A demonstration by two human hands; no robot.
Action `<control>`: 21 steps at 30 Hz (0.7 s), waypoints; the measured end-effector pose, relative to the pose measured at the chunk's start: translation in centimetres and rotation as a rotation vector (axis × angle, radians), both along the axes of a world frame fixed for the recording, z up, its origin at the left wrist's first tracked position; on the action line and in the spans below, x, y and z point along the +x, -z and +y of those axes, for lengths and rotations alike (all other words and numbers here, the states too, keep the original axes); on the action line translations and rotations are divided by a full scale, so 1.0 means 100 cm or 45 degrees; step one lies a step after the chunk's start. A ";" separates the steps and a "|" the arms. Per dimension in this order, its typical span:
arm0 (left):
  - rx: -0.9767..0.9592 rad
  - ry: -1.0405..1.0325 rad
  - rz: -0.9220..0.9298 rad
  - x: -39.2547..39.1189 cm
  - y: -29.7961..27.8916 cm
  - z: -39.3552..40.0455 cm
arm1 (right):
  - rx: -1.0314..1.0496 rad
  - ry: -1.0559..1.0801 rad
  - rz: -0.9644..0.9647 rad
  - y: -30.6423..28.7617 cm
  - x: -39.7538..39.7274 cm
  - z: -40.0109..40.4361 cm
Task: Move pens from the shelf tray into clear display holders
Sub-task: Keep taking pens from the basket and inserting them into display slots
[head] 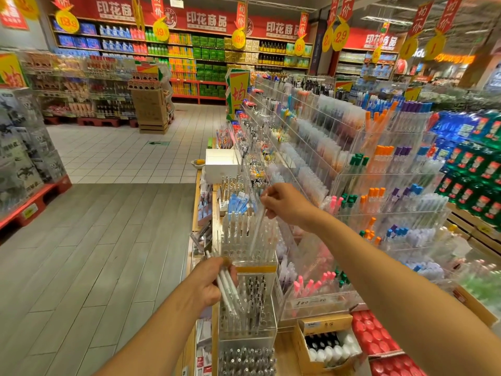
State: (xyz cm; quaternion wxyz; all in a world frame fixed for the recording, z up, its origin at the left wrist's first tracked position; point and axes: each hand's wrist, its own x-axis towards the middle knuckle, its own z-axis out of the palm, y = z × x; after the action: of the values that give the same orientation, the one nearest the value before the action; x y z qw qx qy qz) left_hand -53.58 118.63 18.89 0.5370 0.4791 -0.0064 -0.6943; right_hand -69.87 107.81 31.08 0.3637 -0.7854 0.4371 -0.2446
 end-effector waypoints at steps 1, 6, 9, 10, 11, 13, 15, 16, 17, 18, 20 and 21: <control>0.004 0.025 -0.034 0.002 0.003 0.000 | -0.118 0.022 0.061 -0.001 -0.001 -0.002; -0.020 0.083 -0.173 0.002 0.006 0.001 | -0.457 -0.012 0.304 0.012 0.000 -0.005; -0.066 0.068 -0.136 -0.001 -0.002 0.003 | -0.509 -0.008 0.374 0.024 0.000 -0.005; -0.082 0.065 -0.123 -0.001 -0.004 0.004 | -0.508 -0.005 0.383 0.026 0.000 -0.005; -0.090 0.071 -0.119 -0.001 -0.005 0.005 | -0.500 -0.001 0.393 0.027 0.001 -0.004; -0.085 0.075 -0.131 -0.002 -0.008 0.005 | -0.489 -0.002 0.433 0.023 0.001 -0.005; -0.076 0.064 -0.142 -0.002 -0.009 0.006 | -0.481 -0.011 0.469 0.020 0.002 -0.005; -0.070 0.058 -0.147 -0.003 -0.009 0.005 | -0.479 -0.015 0.479 0.020 0.002 -0.004; -0.064 0.055 -0.153 -0.003 -0.009 0.005 | -0.479 -0.013 0.486 0.019 0.002 -0.003; -0.061 0.055 -0.155 -0.004 -0.010 0.005 | -0.477 -0.009 0.491 0.019 0.003 -0.003; -0.057 0.052 -0.147 -0.004 -0.011 0.006 | -0.473 -0.008 0.502 0.018 0.003 -0.003; -0.056 0.050 -0.140 -0.004 -0.012 0.006 | -0.478 -0.019 0.506 0.018 0.003 -0.003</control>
State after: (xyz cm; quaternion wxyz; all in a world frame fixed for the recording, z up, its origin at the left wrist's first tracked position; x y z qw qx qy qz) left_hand -53.94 119.23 20.09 0.5326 0.5045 -0.0605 -0.6769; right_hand -69.58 107.51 29.32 0.1207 -0.8748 0.4411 -0.1597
